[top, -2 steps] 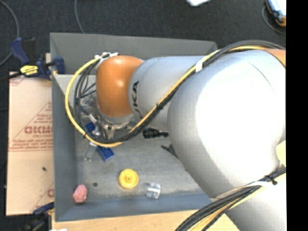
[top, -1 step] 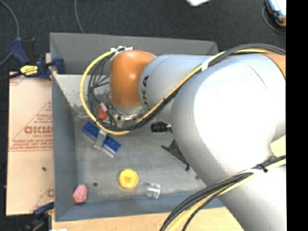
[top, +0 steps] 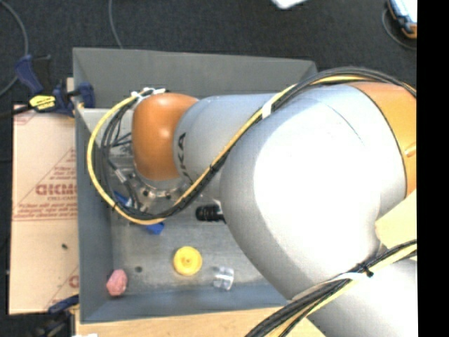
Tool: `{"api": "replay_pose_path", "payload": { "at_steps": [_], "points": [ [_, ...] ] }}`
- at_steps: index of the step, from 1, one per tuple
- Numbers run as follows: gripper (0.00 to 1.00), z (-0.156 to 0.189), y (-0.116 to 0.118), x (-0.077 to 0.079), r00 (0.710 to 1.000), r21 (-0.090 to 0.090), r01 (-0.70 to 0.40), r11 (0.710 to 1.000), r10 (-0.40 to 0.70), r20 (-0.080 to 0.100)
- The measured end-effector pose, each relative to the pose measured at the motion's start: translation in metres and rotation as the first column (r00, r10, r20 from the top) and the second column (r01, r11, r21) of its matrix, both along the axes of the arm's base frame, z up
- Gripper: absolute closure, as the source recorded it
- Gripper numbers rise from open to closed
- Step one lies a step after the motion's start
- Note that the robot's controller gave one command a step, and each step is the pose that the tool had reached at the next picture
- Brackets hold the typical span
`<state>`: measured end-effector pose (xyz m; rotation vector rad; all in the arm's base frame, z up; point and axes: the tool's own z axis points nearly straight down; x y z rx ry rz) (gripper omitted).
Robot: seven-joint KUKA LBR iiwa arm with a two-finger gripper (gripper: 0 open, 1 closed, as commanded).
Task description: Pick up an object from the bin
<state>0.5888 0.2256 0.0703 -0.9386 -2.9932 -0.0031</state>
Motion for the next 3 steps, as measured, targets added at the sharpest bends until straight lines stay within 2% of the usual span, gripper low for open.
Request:
{"api": "replay_pose_path", "payload": {
  "at_steps": [3],
  "points": [
    [1.0, 0.0097, -0.0006, 0.0001, 1.0, 0.0, -0.001, 1.0, 0.001, 0.001]
  ]
}}
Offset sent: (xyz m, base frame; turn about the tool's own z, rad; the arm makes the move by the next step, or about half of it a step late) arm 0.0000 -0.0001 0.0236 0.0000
